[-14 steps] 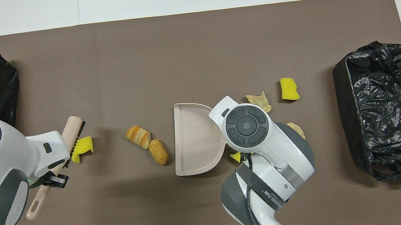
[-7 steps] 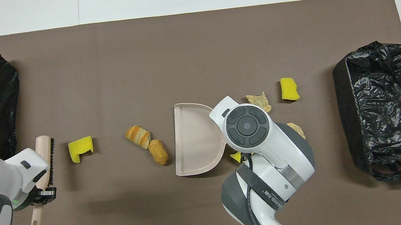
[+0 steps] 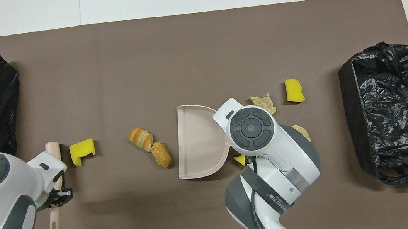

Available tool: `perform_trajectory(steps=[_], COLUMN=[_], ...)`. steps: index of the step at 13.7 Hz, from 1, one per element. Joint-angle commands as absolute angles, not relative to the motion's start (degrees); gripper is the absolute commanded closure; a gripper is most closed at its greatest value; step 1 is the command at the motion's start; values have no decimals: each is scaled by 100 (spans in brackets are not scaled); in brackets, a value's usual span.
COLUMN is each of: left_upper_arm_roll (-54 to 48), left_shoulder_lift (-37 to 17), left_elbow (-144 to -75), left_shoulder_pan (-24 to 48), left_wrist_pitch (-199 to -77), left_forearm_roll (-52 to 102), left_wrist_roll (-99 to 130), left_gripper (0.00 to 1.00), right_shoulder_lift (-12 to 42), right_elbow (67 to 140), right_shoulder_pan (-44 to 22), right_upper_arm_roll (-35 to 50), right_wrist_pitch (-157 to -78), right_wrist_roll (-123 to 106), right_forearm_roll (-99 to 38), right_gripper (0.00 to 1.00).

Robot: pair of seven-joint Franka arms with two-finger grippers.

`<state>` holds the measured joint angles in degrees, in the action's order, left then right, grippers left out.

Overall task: Sweep and dump trash in bin
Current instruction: 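Brush the debris into the dustpan held by the right gripper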

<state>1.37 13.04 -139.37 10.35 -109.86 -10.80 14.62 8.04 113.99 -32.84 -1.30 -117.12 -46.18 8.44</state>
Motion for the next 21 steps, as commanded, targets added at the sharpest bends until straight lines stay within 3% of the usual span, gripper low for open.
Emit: perform_trajectory(steps=[1,7,11,15,21], left_upper_arm_roll=[167,150,150,149,167], left_shoulder_lift=[1143,809,221,35,-97], left_elbow=[-13948,-13896,-13431,-12983,-12340], left_shoulder_pan=[1589,2916,3593,4384,4799], left_wrist_pitch=[-11285,-11776,-12322,-12568,-12245], left_forearm_roll=[-669,148,816,1151,1151], left_wrist_roll=[1836,3030,3559,3472,3533], left_gripper=[100,100,100,100,100], right_shoulder_lift=[642,642,642,642,642], right_elbow=[11566,11566,11566,11566,11566], right_shoulder_pan=[-3234,-3234,-3234,-3226,-3226], right_upper_arm_roll=[-97,-97,-97,-97,-97], right_wrist_pitch=[-11839,-11830,-11830,-11830,-11821], right_wrist_roll=[-4579,-4579,-4579,-4579,-4579], right_forearm_roll=[967,975,967,967,967], right_gripper=[100,100,100,100,100])
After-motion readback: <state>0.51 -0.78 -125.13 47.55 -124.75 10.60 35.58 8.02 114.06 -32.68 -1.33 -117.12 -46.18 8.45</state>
